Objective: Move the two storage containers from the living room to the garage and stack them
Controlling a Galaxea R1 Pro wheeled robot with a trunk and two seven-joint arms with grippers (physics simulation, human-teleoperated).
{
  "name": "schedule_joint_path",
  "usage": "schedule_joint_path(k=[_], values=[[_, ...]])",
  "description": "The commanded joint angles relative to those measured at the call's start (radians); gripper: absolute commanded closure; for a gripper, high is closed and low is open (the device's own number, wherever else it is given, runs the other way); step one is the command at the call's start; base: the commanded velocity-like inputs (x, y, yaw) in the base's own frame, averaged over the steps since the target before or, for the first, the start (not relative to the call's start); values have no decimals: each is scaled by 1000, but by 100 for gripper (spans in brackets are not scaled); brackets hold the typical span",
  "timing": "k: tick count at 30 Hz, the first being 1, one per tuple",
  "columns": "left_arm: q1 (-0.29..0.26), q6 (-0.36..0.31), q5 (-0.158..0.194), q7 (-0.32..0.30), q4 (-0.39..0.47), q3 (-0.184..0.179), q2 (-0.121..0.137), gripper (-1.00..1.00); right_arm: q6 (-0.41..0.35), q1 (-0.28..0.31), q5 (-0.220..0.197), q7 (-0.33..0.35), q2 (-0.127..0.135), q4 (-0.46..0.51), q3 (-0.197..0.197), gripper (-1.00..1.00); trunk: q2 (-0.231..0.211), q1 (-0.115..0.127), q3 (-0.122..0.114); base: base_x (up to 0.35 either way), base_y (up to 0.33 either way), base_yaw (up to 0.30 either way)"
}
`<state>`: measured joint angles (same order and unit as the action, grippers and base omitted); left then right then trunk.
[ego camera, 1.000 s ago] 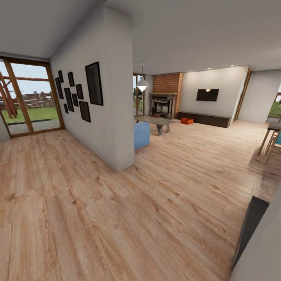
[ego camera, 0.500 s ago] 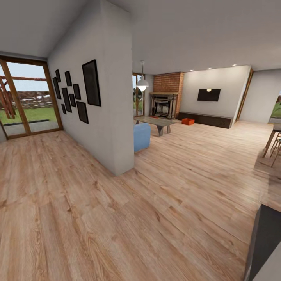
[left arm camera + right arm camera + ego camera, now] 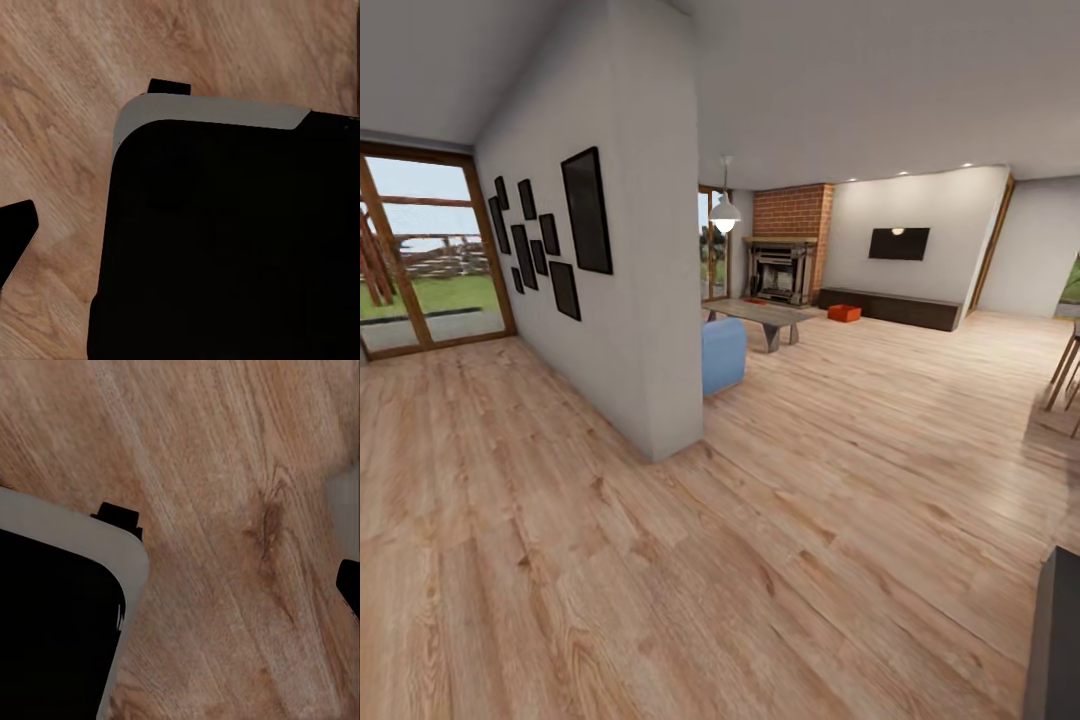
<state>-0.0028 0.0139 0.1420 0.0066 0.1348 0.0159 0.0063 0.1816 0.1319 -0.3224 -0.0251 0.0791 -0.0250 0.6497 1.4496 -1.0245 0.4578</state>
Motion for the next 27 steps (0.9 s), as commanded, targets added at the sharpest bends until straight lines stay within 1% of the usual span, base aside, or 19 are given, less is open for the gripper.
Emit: schedule_joint_path(k=[1, 2, 4, 11, 27], values=[[0, 1, 7, 1, 0, 1, 0, -100, 5, 1, -7, -1, -4, -3, 8, -100, 0, -1, 1, 323, 0, 0], [0, 1, 7, 0, 0, 1, 0, -100, 5, 1, -7, -1, -7, -3, 8, -100, 0, -1, 1, 323, 0, 0], [0, 1, 7, 0, 0, 1, 0, -100, 6, 1, -7, 0, -24, -3, 8, -100, 0, -1, 1, 323, 0, 0], [0, 1, 7, 0, 0, 1, 0, -100, 7, 1, -13, -1, -29, -3, 8, -100, 0, -1, 1, 323, 0, -24], [0, 1, 7, 0, 0, 1, 0, -100, 6, 1, -15, 1, -29, -3, 8, -100, 0, -1, 1, 323, 0, -232]])
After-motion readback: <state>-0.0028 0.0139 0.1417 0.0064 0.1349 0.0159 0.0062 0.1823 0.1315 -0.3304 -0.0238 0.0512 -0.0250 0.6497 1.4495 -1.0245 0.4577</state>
